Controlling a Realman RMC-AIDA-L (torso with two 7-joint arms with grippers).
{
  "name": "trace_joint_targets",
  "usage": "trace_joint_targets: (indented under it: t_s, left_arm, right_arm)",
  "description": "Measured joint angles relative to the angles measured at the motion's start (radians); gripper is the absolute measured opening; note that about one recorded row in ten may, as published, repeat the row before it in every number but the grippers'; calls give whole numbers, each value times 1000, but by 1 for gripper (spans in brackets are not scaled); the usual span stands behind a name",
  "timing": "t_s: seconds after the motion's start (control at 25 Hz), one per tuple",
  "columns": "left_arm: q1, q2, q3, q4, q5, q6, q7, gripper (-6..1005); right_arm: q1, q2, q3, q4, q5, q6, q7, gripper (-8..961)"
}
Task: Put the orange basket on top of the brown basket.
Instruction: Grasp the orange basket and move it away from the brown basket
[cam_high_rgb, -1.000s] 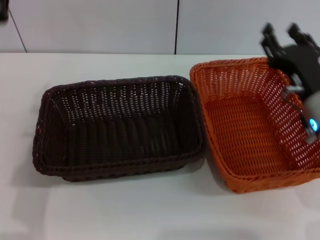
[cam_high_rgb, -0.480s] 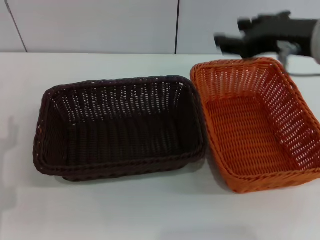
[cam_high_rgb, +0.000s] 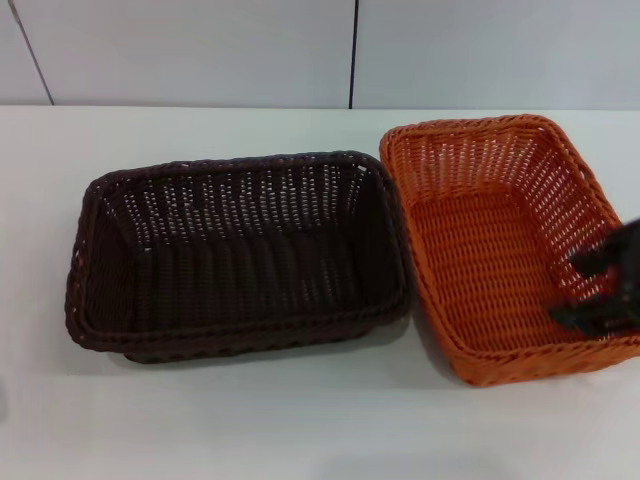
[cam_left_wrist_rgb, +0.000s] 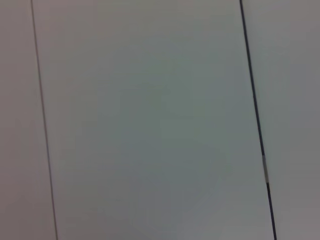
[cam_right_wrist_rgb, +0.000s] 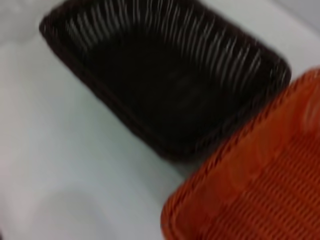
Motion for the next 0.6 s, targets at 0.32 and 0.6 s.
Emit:
trace_joint_targets:
  t_s: [0.32,0.6]
  left_arm:
    - [0,-1,9,1,-17,-4,1,730]
    - [-1,-2,12,-9,-21,-17,1,728]
  right_arm:
    - [41,13,-40,123,-104,-26,-67,586]
    - [58,15,-90,202,-153,20,-100,587]
